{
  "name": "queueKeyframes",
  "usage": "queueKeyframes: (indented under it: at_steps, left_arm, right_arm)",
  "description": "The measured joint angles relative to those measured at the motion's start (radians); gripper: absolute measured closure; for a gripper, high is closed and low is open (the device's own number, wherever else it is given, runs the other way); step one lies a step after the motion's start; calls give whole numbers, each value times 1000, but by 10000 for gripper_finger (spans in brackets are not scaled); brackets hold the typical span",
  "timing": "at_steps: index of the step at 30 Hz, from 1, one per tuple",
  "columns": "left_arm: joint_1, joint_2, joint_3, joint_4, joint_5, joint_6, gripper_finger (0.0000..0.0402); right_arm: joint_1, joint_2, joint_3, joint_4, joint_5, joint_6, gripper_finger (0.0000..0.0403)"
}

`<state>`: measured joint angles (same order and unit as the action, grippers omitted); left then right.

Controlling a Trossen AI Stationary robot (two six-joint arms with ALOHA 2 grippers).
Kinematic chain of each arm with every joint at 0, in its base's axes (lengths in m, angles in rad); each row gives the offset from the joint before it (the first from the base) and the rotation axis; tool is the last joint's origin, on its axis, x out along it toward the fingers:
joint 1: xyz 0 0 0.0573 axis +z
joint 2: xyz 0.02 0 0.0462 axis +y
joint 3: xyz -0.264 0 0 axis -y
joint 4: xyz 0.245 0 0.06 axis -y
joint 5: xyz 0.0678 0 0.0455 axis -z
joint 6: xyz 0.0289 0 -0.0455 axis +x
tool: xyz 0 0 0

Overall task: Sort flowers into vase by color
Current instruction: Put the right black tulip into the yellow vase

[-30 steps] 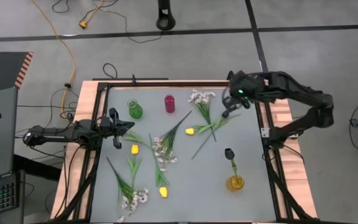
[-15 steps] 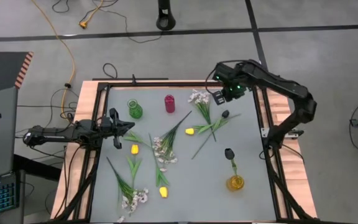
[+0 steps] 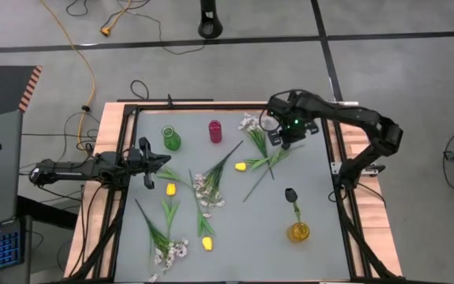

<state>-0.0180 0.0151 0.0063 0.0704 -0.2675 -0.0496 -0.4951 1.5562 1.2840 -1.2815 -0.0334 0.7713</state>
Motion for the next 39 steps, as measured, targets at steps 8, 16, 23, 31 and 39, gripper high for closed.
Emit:
queueKeyframes:
  at_steps: [8, 16, 23, 31, 39]
  left_arm:
    - [0, 0, 0, 0, 0, 0, 401]
    - [0, 0, 0, 0, 0, 0, 401]
    - [0, 0, 0, 0, 0, 0, 401]
    - [0, 0, 0, 0, 0, 0, 401]
    - [0, 0, 0, 0, 0, 5, 401]
  right_arm:
    - [25, 0, -104, 175, -22, 121, 288]
    - [58, 2, -201, 296, -16, 232, 288]
    - [62, 3, -300, 458, -7, 298, 288]
    - [61, 3, -367, 533, 62, 355, 288]
    - [58, 3, -437, 646, 68, 394, 288]
